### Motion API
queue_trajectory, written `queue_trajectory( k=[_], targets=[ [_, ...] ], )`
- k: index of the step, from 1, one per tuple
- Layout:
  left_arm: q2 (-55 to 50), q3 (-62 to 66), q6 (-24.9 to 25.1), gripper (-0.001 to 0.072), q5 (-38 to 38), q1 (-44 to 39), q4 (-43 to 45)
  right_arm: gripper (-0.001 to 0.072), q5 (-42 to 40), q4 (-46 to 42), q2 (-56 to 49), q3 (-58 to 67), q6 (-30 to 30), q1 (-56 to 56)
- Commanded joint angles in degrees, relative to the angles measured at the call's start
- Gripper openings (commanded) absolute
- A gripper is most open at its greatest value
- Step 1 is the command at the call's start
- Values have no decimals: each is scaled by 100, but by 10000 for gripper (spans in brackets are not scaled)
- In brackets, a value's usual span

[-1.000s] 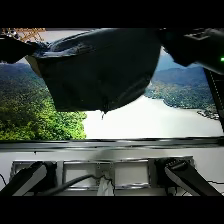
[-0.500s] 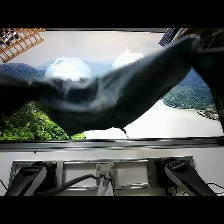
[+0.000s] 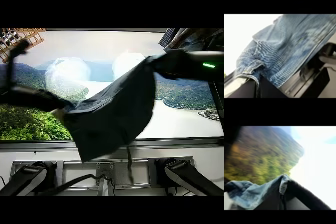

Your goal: Fold the clothes and pants, and hang the long-sleeved shirts on hangers.

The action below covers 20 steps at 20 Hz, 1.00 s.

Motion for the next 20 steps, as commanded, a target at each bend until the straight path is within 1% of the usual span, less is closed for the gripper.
queue_trajectory(
  k=[1, 2, 3, 4, 6, 7, 10, 12, 14, 15, 16, 17, 18, 19, 20],
  targets=[
    [-1899, -179, 398, 11, 933, -2, 116, 32, -1174, -328, -1600, -570, -372, -4],
    [-2570, -173, 459, 11, 1252, 55, 111, 32, -1657, -407, -2138, -573, -396, -4],
    [-3193, -118, 459, 10, 1414, 153, 68, 32, -2142, -380, -2669, -496, -612, -4],
    [-3679, 0, 461, 9, 1342, 264, -37, 32, -2490, -326, -3104, -367, -811, -2],
    [-4221, 267, 688, 8, 1128, 527, -625, 31, -2756, -118, -3650, -50, -1045, -2],
    [-4253, 332, 791, 8, 1187, 669, -1032, 30, -2835, -79, -3799, 90, -1123, -2],
    [-4144, 621, 1021, 8, 1231, 1191, -2347, 30, -3073, -118, -3821, 267, -1248, -46],
    [-4100, 863, 1080, 8, 1244, 1552, -2929, 30, -3082, -76, -3818, 341, -1246, -131],
    [-4103, 975, 1084, 12, 1502, 1832, -3427, 35, -3220, -74, -3821, 365, -1248, -210],
    [-4105, 975, 1163, 29, 1659, 1923, -3670, 62, -3331, -79, -3818, 369, -1257, -227],
    [-4105, 975, 1272, 166, 1755, 1982, -3864, 169, -3416, -74, -3818, 387, -1272, -256],
    [-4105, 975, 1292, 422, 1770, 2044, -4059, 321, -3414, -101, -3818, 424, -1272, -289],
    [-4103, 975, 1292, 553, 1757, 2094, -4159, 405, -3283, -98, -3816, 487, -1270, -302],
    [-4103, 975, 1292, 568, 1622, 2155, -4221, 407, -3086, -96, -3799, 529, -1270, -337],
    [-4103, 975, 1290, 567, 1397, 2208, -4218, 406, -2817, -133, -3755, 533, -1272, -361]
  ],
)
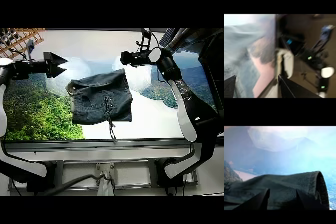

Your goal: Fold the clothes and pants, and hang the long-sleeved shirts on hangers.

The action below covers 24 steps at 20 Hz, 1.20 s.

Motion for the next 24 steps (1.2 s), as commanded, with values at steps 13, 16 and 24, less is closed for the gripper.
queue_trajectory(
  k=[13, 16, 24],
  targets=[
    [2514, -2079, -909, 220, -785, -831, 4360, 203, 2131, -400, 2756, -3442, -76, -68],
    [3049, -2994, -793, 318, -439, -826, 4297, 243, 2251, -326, 3292, -4489, -221, -68],
    [3147, -4142, -24, 373, 343, -848, 3246, 312, 1720, 356, 3285, -5464, -863, -68]
  ],
)
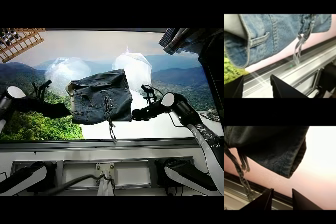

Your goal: Fold the clothes and pants, and hang the long-sleeved shirts on hangers.

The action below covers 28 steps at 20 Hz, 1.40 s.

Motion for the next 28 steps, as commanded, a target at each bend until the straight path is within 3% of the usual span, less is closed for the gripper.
queue_trajectory(
  k=[1, 2, 9, 15, 17, 21, 28],
  targets=[
    [44, -361, 385, 407, 433, -9, -350, 312, -205, 153, -74, -236, -192, 7],
    [42, -400, 428, 445, 490, -9, -345, 312, -216, 160, -157, -236, -197, 7],
    [-413, -420, 597, 446, 682, -9, -330, 312, -262, 551, -323, -236, -382, 7],
    [-957, -422, 1176, 427, 647, -315, -354, 310, -295, 557, -323, -236, -382, 7],
    [-1088, -420, 1176, 395, 669, -487, -356, 310, -380, 555, -323, -236, -382, 4],
    [-1161, -420, 1189, 43, 741, -570, -496, 311, -579, 590, -424, -238, -433, 7],
    [-1158, -420, 1189, 15, 721, -568, -634, 315, -1093, 527, -671, -236, -476, 7]
  ],
)
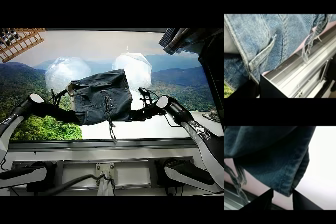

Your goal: Fold the clothes and pants, and hang the long-sleeved shirts on hangers.

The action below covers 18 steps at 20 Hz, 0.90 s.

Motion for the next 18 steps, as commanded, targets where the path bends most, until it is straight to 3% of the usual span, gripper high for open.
queue_trajectory(
  k=[1, 4, 5, 6, 7, 13, 18],
  targets=[
    [-7, 0, 2, 15, 0, -7, -157, 315, -208, 103, -181, -2, -66, 7],
    [-7, 0, 7, 15, 2, -7, -444, 301, -166, 227, -339, -2, -92, 7],
    [-7, 0, 7, 15, 0, -7, -535, 220, -243, 262, -337, -2, -107, 7],
    [-4, 0, 9, 13, -2, -7, -634, 60, -273, 343, -337, -2, -205, 7],
    [11, 2, 9, 13, -15, -4, -721, 31, -264, 356, -323, -2, -221, 4],
    [625, 48, -129, 11, -85, 1047, -708, 27, 380, -872, 929, -2, -63, -358],
    [675, 46, -168, 11, -520, 1198, -839, 26, 461, -216, 1429, -2, -61, -494]
  ],
)
